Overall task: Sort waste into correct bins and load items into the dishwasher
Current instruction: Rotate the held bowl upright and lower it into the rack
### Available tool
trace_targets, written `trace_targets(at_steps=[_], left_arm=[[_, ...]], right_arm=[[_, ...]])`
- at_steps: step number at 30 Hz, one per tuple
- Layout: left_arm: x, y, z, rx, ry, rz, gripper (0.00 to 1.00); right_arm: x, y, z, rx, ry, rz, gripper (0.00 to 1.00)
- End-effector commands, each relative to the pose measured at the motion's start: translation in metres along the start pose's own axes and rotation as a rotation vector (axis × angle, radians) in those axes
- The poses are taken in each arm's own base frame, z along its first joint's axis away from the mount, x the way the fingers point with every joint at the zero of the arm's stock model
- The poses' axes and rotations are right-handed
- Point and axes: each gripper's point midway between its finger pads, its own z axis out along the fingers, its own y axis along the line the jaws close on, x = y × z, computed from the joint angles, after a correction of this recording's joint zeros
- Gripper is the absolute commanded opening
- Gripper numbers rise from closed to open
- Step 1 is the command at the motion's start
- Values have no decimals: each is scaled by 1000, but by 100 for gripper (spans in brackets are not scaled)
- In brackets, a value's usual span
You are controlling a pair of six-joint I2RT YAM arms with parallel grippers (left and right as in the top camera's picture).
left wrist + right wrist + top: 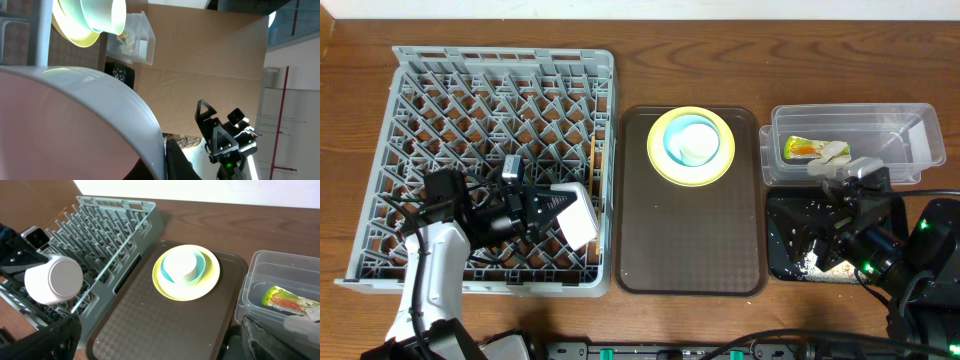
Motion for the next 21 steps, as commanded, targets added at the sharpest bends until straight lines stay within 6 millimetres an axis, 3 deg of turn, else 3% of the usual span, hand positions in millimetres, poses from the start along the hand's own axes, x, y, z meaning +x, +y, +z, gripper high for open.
trace_targets(at_steps=[1,21], left_arm=[[-1,-2,-1,22,-2,-14,8],[-9,-4,-1,24,-5,-110,8]], right_arm=[[-3,4,-2,-5,-8,-23,99],[-3,4,-2,-5,-8,-23,99]])
